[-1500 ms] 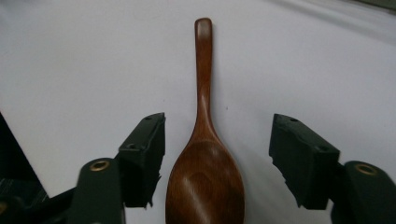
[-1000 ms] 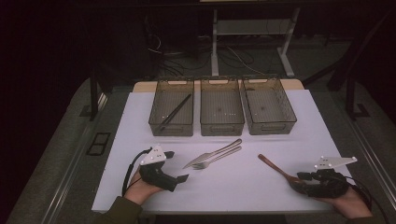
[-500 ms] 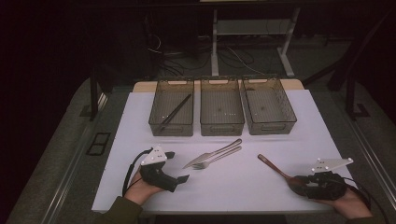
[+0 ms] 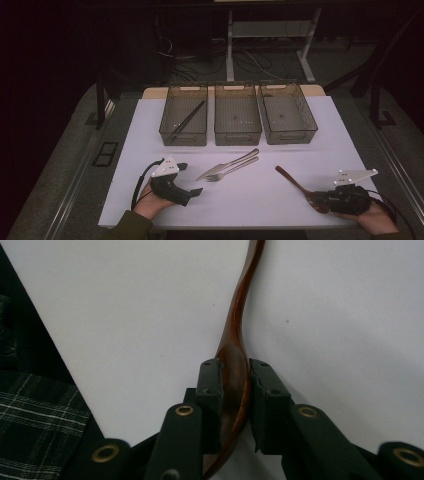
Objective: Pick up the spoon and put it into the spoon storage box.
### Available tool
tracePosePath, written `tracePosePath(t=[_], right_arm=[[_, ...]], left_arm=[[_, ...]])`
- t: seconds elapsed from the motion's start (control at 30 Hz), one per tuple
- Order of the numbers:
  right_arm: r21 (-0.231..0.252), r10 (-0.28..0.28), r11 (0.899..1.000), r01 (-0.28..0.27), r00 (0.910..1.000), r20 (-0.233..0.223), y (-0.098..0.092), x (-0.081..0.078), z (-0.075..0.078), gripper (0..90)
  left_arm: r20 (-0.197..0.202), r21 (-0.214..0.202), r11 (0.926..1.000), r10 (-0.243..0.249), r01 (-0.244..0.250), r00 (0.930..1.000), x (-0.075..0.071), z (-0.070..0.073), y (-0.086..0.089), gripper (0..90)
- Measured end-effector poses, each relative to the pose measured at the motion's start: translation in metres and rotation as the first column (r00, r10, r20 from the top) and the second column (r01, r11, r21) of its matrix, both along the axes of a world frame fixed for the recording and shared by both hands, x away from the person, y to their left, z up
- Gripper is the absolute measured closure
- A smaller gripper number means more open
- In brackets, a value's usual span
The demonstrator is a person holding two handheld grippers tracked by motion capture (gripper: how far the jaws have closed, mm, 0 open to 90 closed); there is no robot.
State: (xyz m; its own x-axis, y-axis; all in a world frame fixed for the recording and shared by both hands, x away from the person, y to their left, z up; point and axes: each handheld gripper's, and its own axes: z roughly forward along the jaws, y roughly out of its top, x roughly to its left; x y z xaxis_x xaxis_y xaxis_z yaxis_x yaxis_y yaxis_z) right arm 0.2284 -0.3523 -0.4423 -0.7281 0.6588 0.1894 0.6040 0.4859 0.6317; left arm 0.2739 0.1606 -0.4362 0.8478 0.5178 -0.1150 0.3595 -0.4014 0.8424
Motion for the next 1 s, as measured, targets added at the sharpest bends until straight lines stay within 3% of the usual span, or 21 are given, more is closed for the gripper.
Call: tracePosePath(t=[0.47,1.0], right_arm=[[0.017,0.016,1.000,-0.016,0.9996,-0.024,0.003,0.001,0.002,80.8],[0.041,-0.006,0.999,0.004,0.9989,0.046,0.008,0.008,0.011,80.9]], left_arm=[[-0.003,-0.001,1.0000,0.000,0.000,1.0000,0.000,-0.001,-0.001,0.0],[-0.006,-0.001,1.0000,-0.007,0.007,1.0000,0.002,-0.002,-0.001,0.0]])
